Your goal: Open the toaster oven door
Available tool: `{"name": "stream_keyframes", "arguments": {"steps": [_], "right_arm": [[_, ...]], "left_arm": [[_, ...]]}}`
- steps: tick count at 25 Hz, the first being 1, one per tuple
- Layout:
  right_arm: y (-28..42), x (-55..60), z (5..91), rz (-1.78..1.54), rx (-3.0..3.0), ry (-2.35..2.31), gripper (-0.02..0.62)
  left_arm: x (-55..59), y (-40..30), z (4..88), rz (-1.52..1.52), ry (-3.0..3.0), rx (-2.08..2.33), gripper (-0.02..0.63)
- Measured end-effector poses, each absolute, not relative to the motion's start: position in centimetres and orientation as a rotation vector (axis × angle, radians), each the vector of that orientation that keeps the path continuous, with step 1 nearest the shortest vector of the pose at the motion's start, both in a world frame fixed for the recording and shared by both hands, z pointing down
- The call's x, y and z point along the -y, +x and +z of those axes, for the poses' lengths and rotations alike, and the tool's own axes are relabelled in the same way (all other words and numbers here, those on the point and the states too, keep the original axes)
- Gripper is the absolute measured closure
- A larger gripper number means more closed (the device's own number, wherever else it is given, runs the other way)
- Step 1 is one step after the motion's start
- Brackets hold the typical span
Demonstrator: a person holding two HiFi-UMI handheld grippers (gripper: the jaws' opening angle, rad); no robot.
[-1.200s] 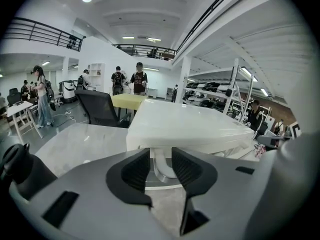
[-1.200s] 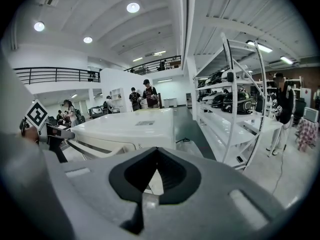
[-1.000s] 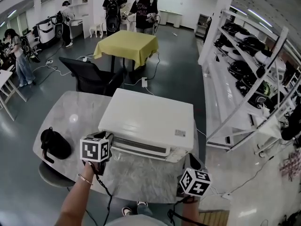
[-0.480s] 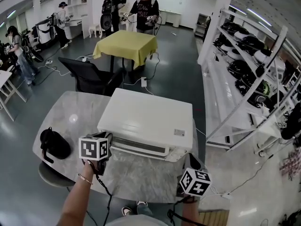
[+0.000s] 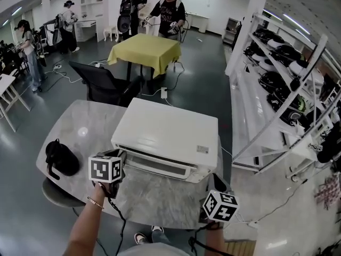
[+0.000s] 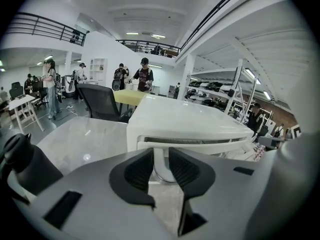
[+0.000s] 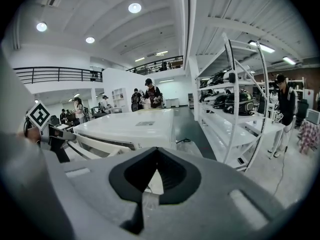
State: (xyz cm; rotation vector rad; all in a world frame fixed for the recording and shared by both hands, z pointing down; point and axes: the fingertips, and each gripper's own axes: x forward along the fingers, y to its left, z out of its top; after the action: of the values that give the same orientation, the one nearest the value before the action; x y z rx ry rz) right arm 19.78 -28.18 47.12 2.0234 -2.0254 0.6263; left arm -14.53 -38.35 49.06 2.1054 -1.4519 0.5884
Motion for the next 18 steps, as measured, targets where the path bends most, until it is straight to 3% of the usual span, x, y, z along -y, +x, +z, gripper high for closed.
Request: {"name": "stream_keyframes", "arguments": {"steps": [18], "right_arm": [[18.9, 27.5, 47.1, 0.609, 2.066, 1.961, 0.590]], "left_arm": [[35.6, -15.4, 49.7, 0.607, 2.106, 1.511, 0.522]]}}
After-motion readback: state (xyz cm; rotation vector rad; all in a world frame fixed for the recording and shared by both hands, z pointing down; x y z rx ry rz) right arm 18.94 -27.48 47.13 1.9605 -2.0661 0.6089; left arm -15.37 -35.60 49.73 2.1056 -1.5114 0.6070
